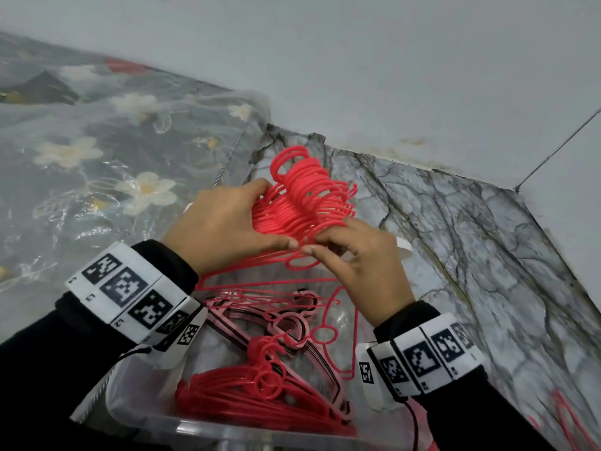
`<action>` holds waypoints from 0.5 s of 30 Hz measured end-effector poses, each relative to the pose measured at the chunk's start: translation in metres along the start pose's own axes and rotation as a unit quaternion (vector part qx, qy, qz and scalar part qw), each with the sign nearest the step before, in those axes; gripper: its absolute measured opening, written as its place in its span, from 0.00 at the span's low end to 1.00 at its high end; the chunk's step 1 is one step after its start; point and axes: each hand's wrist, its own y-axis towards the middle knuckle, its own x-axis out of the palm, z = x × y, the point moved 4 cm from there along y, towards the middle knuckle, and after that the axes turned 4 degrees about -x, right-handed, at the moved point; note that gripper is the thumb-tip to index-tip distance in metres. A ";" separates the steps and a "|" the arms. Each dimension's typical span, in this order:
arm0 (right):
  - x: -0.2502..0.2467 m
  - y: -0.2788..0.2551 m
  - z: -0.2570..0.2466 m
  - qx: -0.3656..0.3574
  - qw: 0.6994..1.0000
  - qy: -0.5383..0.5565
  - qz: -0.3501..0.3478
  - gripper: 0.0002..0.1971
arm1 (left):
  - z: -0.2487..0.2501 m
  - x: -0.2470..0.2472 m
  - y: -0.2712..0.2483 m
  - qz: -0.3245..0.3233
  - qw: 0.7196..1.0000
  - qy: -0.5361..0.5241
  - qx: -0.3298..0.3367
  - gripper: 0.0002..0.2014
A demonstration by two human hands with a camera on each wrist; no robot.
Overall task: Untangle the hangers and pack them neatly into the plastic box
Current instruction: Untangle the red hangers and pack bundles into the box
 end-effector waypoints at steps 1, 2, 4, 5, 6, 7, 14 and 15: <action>0.001 -0.001 -0.003 -0.006 1.000 0.001 0.002 0.05 | -0.001 0.003 0.000 -0.013 1.000 0.001 -0.005 0.44; 0.000 -0.001 -0.004 -0.007 1.000 0.008 0.011 0.04 | -0.002 0.006 0.001 -0.023 1.000 0.002 -0.010 0.44; -0.003 -0.001 -0.003 -0.002 0.999 0.020 0.030 0.05 | -0.005 0.009 0.003 -0.031 0.999 0.000 -0.017 0.44; -0.005 -0.001 -0.001 0.002 0.999 0.023 0.033 0.05 | -0.005 0.010 0.004 -0.033 0.999 -0.003 -0.018 0.43; -0.006 0.000 0.001 0.007 0.999 0.024 0.033 0.05 | -0.006 0.010 0.004 -0.034 0.999 -0.007 -0.017 0.43; -0.007 0.000 0.003 0.015 0.999 0.025 0.030 0.05 | -0.005 0.011 0.004 -0.035 0.999 -0.015 -0.015 0.42; -0.005 -0.001 0.009 0.028 0.998 0.032 0.050 0.05 | 0.001 0.017 -0.001 -0.057 0.998 -0.002 -0.002 0.48; -0.004 -0.002 0.009 0.030 0.997 0.032 0.058 0.05 | 0.002 0.019 -0.001 -0.064 0.998 0.004 0.000 0.48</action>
